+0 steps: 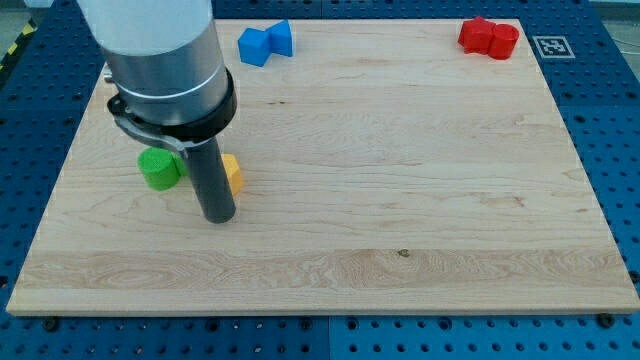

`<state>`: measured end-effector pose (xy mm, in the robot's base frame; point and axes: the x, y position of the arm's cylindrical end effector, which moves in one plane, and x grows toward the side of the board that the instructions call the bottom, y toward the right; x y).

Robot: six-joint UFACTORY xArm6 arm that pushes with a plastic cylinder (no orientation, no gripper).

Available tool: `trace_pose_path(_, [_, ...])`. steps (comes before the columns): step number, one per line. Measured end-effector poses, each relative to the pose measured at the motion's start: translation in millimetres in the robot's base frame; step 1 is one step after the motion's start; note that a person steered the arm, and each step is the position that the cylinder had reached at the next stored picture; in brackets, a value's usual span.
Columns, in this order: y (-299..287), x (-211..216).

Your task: Place the yellow hexagon diagonally to yellow heart

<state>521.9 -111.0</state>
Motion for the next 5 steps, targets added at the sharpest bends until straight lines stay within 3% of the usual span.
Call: trace_pose_path(5, [2.4, -106.3])
